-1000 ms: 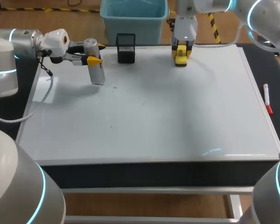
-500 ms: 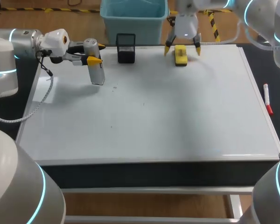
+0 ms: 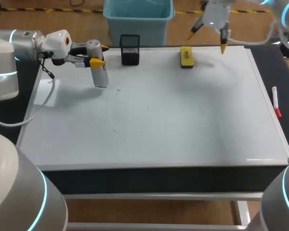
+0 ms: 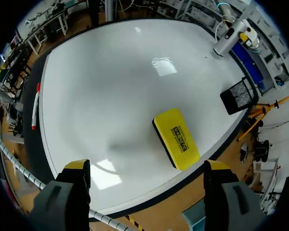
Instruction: Pick up the inspection probe, press it on each red-marked spot on the whiteboard one by one, put down the probe, pick up the eraser, and wipe off all the red marks.
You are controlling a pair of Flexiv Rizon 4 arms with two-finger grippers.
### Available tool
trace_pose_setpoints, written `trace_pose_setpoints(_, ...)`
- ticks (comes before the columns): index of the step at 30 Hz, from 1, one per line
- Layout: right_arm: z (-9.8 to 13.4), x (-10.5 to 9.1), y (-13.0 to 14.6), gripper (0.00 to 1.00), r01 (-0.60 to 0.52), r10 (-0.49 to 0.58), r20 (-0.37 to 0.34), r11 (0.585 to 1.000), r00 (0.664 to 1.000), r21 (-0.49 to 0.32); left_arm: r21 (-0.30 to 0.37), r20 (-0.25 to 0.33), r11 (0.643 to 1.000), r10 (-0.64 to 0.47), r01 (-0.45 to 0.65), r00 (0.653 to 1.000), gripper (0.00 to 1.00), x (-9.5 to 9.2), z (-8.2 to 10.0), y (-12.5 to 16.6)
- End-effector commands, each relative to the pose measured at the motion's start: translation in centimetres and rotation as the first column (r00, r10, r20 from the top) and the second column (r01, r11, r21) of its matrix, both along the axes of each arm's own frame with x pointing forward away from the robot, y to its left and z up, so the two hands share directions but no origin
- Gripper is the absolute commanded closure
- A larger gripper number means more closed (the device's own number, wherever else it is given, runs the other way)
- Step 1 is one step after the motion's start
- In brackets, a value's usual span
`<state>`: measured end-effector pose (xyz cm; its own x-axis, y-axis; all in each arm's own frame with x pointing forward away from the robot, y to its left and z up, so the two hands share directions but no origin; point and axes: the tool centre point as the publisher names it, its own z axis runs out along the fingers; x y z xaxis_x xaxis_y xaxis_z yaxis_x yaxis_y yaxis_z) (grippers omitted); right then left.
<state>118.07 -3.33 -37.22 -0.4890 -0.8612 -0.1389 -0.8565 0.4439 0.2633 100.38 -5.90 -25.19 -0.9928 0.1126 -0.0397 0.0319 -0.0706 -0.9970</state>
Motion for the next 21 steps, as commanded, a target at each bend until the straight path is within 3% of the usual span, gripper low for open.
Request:
trace_pose_setpoints(1, 3.4, -3.8, -3.2, 0.00, 0.245, -0.263, 0.124, 0.959, 0.957, 0.142, 0.001, 0.001, 1.000, 0.002, -0.002, 1.000, 1.00, -0.1, 0.1, 0.0)
trace_pose_setpoints(8, 4.8, -4.5, -4.7, 0.00, 0.439, -0.442, -0.036, 0.875, 0.897, 0.204, 0.001, 0.001, 1.000, 0.002, -0.002, 1.000, 1.00, -0.1, 0.1, 0.0)
trace_pose_setpoints(14, 6.4, -5.3, -4.7, 0.00, 0.489, -0.484, -0.083, 0.839, 0.871, 0.241, 0.001, 0.001, 1.000, 0.002, -0.002, 1.000, 1.00, -0.1, 0.1, 0.0)
trace_pose_setpoints(21, 8.9, -6.7, -5.1, 0.00, 0.548, -0.547, -0.086, 0.792, 0.833, 0.271, 0.001, 0.001, 1.000, 0.002, -0.002, 1.000, 1.00, -0.1, 0.1, 0.0)
